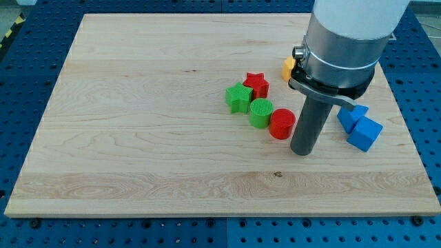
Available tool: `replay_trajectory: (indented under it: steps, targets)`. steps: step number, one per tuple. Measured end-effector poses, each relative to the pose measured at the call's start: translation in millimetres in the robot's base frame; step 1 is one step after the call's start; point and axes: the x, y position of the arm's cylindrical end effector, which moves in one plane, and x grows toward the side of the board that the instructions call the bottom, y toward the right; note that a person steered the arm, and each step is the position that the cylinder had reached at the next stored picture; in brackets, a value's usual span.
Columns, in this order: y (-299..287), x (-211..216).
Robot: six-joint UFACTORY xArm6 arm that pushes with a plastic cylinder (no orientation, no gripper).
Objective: Move red circle into green circle
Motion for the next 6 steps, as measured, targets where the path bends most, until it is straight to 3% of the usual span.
replay_trajectory:
  steps: [6]
  targets:
    - [-34.7, -17.1]
